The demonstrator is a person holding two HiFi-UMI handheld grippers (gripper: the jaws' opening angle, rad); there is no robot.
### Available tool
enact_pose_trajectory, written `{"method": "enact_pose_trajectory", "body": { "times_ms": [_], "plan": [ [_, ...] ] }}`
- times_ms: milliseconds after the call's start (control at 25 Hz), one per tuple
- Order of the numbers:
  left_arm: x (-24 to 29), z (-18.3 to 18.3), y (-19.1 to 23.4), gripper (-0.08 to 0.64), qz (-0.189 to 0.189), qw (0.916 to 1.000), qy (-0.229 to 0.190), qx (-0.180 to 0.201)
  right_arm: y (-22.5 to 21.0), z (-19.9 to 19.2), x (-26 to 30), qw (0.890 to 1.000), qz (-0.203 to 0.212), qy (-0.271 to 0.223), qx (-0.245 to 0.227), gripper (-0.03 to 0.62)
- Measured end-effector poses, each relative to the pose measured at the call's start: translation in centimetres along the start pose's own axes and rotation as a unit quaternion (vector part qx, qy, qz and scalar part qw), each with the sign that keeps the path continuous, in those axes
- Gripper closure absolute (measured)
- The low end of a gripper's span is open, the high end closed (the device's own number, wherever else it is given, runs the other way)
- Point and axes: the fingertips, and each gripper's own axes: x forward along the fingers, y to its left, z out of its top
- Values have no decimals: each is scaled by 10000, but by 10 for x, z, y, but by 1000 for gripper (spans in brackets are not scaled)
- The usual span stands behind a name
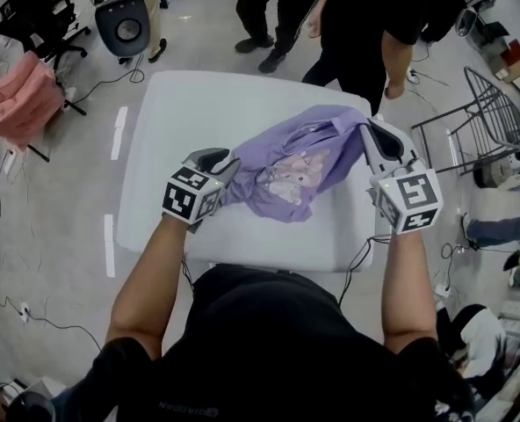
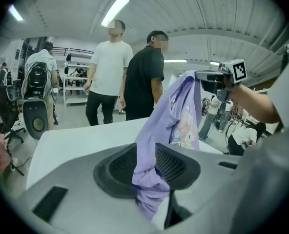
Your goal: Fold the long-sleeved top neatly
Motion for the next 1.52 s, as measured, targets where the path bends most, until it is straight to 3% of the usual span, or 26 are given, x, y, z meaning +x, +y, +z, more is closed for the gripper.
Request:
{"method": "enact_pose_trajectory", "body": {
  "times_ms": [200,360,480,640,720,880,1040,1160,1400,1520],
  "plan": [
    [13,16,-25,442,-228,9971,39,721,-5,45,-19,9991,-58,-403,-88,582],
    [36,13,-28,434,-151,9906,402,1300,-2,66,-30,9983,-90,-580,15,583],
    [54,11,-22,431,-55,9812,619,1827,5,72,-37,9981,-93,-607,57,581],
    [69,2,-23,402,-398,9658,984,2367,14,80,-38,9980,-98,-612,85,582],
    [76,-1,-20,402,-381,9618,1042,2503,18,83,-38,9980,-125,-606,92,582],
    [86,1,-20,402,-362,9643,911,2461,25,82,-45,9985,-118,-539,34,583],
    [92,-1,-30,404,-418,9615,887,2569,29,79,-53,9988,-94,-478,-6,581],
    [79,10,-12,502,-203,9636,814,2540,30,85,-52,9991,-144,-405,4,581],
    [12,79,26,523,-391,9822,124,1832,13,74,-44,9982,-498,-152,299,581],
    [-29,129,39,529,-307,9862,-308,1600,-5,66,-45,9962,-719,-114,473,581]
  ]
}}
